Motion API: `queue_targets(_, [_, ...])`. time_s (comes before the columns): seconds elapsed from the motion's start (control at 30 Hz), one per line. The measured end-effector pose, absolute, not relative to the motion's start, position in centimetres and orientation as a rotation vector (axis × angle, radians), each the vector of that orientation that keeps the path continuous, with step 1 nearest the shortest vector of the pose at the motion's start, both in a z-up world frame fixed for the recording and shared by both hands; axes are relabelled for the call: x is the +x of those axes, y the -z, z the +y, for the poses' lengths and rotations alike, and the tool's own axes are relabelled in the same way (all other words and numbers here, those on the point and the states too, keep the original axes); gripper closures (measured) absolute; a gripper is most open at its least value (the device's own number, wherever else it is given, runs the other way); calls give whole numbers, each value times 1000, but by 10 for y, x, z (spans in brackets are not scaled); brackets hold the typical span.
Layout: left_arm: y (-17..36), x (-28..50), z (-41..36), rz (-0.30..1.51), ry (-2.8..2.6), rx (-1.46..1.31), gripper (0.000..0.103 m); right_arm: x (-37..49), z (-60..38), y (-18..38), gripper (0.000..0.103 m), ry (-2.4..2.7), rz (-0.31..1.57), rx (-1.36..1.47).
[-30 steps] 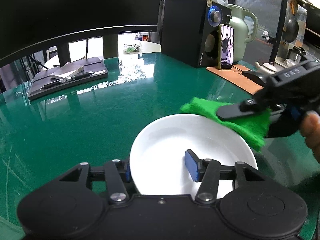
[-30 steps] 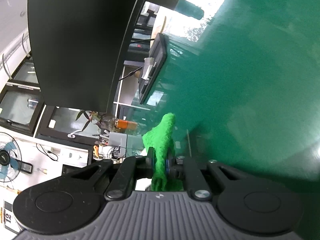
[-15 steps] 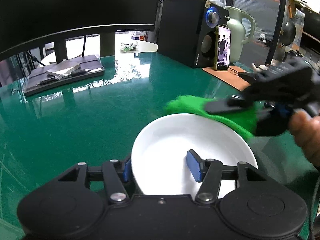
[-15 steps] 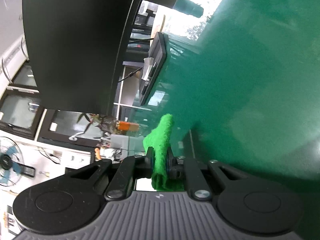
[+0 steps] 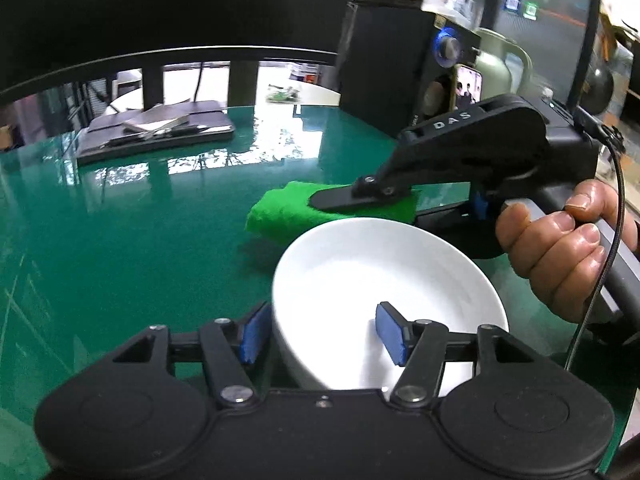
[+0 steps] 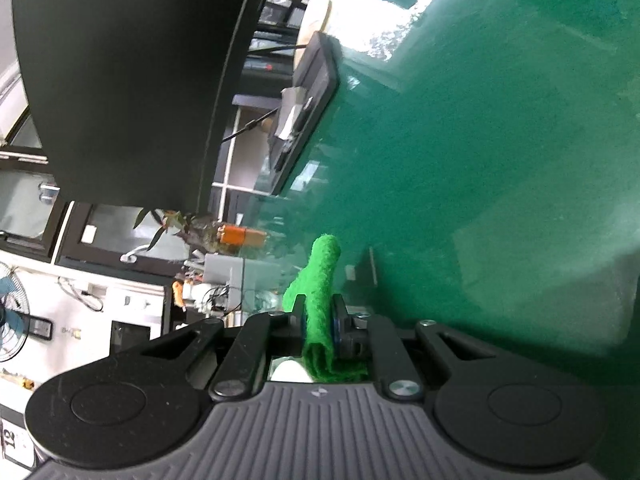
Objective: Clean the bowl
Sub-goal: 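Wipe the cloth back and forth along the bowl rim with the right tool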
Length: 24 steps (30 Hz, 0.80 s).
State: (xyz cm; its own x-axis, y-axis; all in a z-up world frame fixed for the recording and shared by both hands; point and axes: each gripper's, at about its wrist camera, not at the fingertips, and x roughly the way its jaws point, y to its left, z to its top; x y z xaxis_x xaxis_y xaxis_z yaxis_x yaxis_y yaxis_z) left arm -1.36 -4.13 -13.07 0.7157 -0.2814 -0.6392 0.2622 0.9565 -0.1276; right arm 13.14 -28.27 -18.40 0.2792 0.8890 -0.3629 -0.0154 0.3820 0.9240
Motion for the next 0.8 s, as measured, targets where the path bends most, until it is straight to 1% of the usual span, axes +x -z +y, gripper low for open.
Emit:
queue_targets(0.03, [130,-13,-41,711,300,-23,65,127,-287,183,91,-766,1117,992])
queue_targets(0.07, [129,-10,-41,709,310,-15,66,124,-290,183,91,-768,1115,991])
queue_targets(0.2, [128,2,-38,711,394,5,65,96,-323,182,90,-716,1086,1037])
queue_targets(0.33, [129,11,-42,721,448,25,65,89,-339,180,90,-694,1066,1081])
queue_targets(0.57, [129,11,-47,718,454,29,64,126,-294,185,90,-704,1096,1032])
queue_targets(0.67, [131,11,-45,718,455,20,58,126,-289,187,90,-698,1102,1014])
queue_targets(0.8, [132,14,-41,715,471,21,52,108,-317,189,90,-681,1089,1041])
